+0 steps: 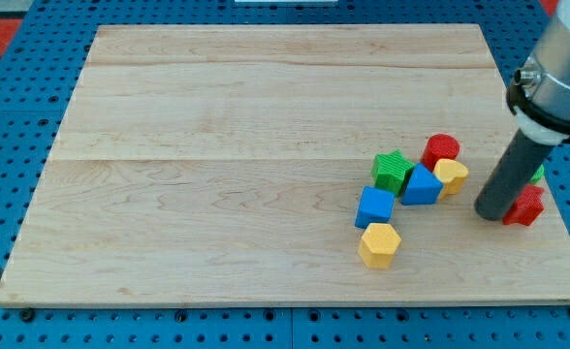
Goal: Push the green circle to the right of the red circle
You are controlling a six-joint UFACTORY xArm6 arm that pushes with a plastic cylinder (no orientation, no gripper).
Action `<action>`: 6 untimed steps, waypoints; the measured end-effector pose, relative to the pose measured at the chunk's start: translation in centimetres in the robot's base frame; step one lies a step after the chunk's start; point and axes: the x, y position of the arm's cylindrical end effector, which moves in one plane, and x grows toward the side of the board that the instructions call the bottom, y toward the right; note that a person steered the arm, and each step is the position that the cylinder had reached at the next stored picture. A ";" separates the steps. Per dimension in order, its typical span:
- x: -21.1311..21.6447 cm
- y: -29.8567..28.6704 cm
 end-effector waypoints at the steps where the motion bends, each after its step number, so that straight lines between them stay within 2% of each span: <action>1: 4.5 2.5; 2: 1.7 10.7; 3: -2.4 9.1; 5: -6.3 -3.6; 6: -4.0 1.7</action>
